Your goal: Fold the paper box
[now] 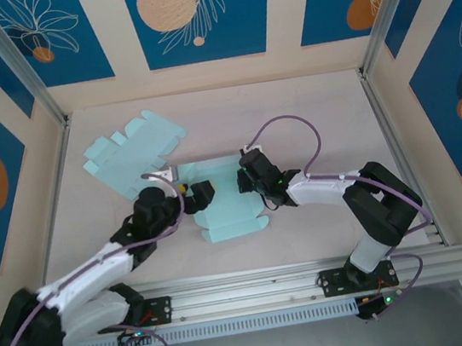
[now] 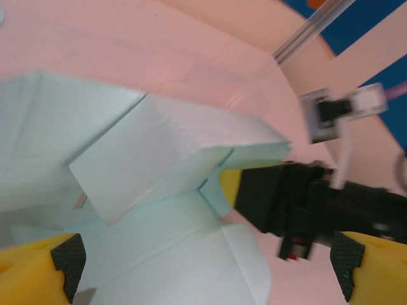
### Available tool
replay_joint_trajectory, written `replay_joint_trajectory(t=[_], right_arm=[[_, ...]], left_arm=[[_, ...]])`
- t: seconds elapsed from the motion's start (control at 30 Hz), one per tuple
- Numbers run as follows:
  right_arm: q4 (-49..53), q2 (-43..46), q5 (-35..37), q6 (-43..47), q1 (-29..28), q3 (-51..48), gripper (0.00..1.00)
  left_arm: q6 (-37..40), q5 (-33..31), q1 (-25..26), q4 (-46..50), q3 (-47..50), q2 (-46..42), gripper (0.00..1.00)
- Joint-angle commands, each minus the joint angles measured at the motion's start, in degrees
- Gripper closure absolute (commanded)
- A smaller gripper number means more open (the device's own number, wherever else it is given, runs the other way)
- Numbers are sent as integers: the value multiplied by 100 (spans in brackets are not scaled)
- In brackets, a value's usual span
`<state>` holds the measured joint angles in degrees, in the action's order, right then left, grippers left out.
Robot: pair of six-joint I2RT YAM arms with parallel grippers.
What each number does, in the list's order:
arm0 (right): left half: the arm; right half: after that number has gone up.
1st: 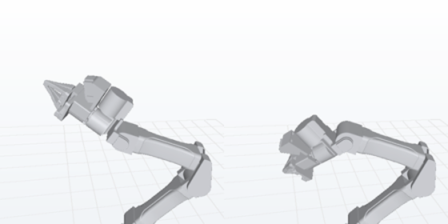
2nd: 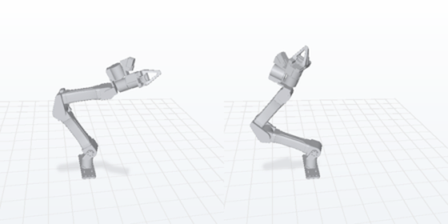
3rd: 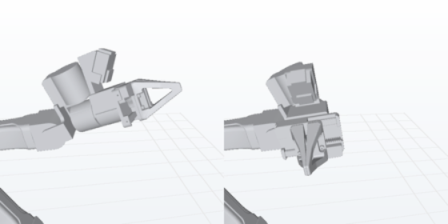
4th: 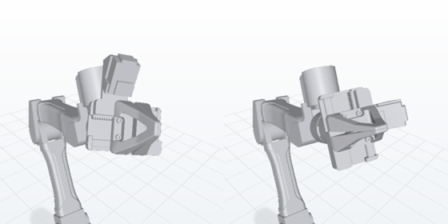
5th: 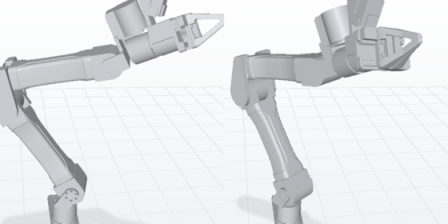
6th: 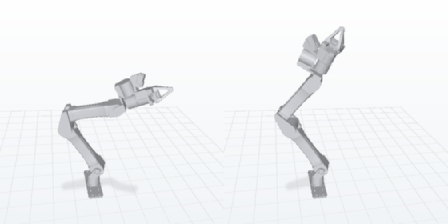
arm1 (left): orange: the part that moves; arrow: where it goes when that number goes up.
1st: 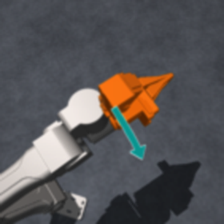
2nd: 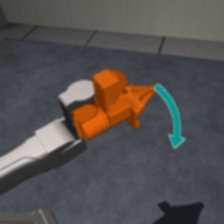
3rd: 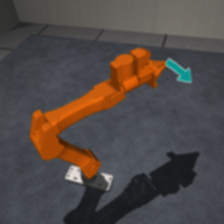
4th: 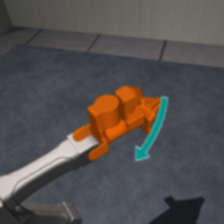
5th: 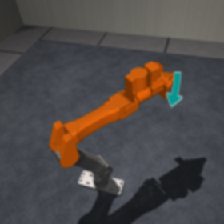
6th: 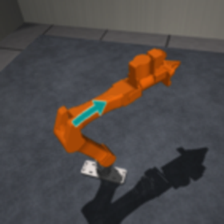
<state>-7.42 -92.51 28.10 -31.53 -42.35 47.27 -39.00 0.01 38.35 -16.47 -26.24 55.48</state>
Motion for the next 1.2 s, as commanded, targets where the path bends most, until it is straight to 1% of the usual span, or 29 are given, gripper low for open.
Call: replay_joint_trajectory(t=[0.0, 0.07, 0.13, 0.17, 0.23, 0.27, 0.3, 0.37, 0.4, 0.5, 0.6, 0.67, 0.83, 0.9, 1.0, 1.07, 1.17], right_arm=[[10, -38, -17, -75, 14, 207, 96], [54, -39, -15, -40, 18, 246, 96], [62, -26, -28, -45, 34, 263, 96], [59, -7, -63, -36, 28, 263, 97], [85, 52, -122, -12, 21, 251, 96], [119, 87, -137, -12, 17, 248, 97], [160, 129, -132, -6, 16, 236, 97], [252, 208, -111, -7, 16, 212, 97], [294, 253, -110, -8, 15, 195, 97], [329, 388, -110, -3, 16, 141, 97], [337, 508, -155, 15, 16, 101, 97], [349, 548, -161, 22, 14, 88, 97], [406, 585, -207, -55, 13, 106, 97], [425, 585, -191, -90, 13, 132, 97], [477, 580, -163, -85, 16, 173, 97], [518, 594, -114, -72, 24, 202, 97], [590, 579, -23, -72, 58, 244, 97]], left_arm=[[198, 200, 32, 1369, -182, -1017, 0], [177, 262, 35, 1530, -180, -1618, 0], [500, 30, 32, 1987, -359, -2051, 0], [795, -262, 27, 2302, -512, -2175, 0], [1309, -1157, -20, 2950, -799, -2228, 1], [1502, -1614, -98, 3157, -903, -2197, 3], [1735, -1914, -215, 3238, -966, -2155, 4], [1932, -2259, -581, 3259, -1027, -2058, 6], [1933, -2268, -838, 3284, -1086, -1992, 7], [1913, -1981, -1667, 3228, -1171, -1715, 8], [1979, -1537, -2201, 2881, -1126, -1240, 8], [2040, -1091, -2385, 2420, -1030, -843, 9], [2053, 80, -2411, 1530, -979, 189, 12], [1919, 483, -2402, 1137, -880, 507, 15], [1825, 778, -2385, 834, -781, 845, 17], [1778, 880, -2376, 637, -673, 947, 18], [1609, 1257, -2351, 390, -572, 1032, 19]])
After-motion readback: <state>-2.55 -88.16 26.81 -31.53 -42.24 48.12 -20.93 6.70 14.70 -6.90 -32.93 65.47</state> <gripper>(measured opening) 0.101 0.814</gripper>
